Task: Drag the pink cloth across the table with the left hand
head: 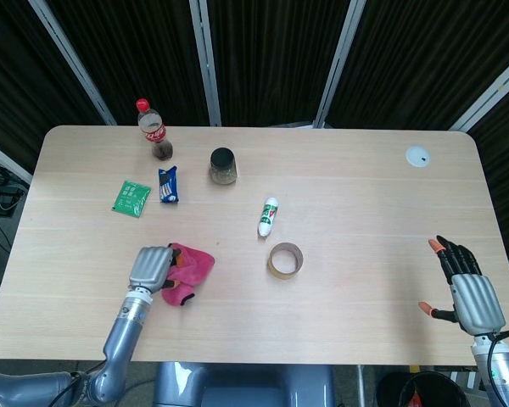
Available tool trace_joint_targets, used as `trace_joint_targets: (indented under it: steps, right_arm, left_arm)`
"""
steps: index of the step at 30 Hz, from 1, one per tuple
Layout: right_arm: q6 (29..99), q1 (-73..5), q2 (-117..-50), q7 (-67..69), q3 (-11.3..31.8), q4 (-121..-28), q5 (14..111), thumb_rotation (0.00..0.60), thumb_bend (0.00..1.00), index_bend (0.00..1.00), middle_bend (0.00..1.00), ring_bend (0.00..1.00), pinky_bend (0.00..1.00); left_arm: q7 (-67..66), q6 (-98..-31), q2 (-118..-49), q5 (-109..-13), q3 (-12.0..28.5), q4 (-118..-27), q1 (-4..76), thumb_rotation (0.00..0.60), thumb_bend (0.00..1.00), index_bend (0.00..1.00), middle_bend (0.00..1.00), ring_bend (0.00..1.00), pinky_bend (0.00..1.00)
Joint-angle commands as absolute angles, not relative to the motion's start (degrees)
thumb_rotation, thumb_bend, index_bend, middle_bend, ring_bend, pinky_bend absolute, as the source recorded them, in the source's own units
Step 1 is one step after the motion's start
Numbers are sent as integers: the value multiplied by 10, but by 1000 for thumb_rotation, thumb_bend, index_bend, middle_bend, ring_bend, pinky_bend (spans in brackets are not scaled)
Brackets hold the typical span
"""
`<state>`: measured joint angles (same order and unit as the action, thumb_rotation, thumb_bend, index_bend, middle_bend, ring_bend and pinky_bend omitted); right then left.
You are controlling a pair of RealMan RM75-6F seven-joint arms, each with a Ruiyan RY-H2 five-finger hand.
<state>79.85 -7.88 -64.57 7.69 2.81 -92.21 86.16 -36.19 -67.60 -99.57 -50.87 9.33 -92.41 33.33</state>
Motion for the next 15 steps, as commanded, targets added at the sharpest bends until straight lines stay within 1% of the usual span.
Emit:
trace_joint_targets:
  steps: [1,9,15]
  right_arm:
    - [798,-79,-645,78,28,-922,861,600,0,0,0,0,0]
    - [798,-78,-644,83,27,-922,861,600,0,0,0,0,0]
    - [799,-78,-644,79,27,-924,863,600,0,0,0,0,0]
  left_arm:
    - [-377,-682,-1015,-513,90,-933,343,600,617,839,572,489,562]
    - [-394,-691,-1048,-507,89,-913,351,600,616,839,572,489,562]
    - [-385,-690,-1022,-488,99,-875,342,600,616,837,571,488,562]
